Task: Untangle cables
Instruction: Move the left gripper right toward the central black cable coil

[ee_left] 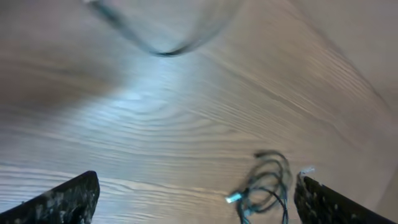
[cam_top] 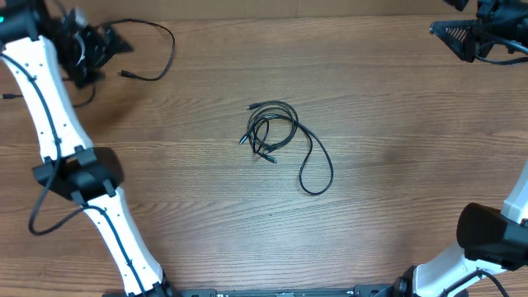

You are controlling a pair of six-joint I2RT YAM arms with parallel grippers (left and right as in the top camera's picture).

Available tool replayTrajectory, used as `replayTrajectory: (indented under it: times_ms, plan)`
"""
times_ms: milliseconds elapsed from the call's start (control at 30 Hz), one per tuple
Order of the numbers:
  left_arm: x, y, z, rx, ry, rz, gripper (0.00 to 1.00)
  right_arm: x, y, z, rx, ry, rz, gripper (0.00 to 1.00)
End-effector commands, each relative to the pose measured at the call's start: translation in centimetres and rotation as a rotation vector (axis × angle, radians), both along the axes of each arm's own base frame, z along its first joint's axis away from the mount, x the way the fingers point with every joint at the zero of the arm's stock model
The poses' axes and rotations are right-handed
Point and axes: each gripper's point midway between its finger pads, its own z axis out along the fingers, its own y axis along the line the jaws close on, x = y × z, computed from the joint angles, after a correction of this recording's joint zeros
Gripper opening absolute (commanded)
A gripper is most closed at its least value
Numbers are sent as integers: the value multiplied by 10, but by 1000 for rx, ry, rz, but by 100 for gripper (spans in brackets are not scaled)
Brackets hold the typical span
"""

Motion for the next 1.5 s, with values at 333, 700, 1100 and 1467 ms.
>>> replayTrajectory:
  times_ms: [333, 700, 1100, 1467]
  plan:
    - [-53, -139, 102, 229, -174, -308, 100, -1, -2, 4, -11, -19, -4, 100]
    - [-122, -206, -5, 172, 158, -687, 100, -1, -2, 4, -11, -19, -4, 100]
    - [-144, -293, -116, 175, 226, -739, 91, -1, -2, 4, -11, -19, -4, 100]
    - [-135, -305, -155, 401, 127, -741, 33, -1, -2, 4, -11, -19, -4, 100]
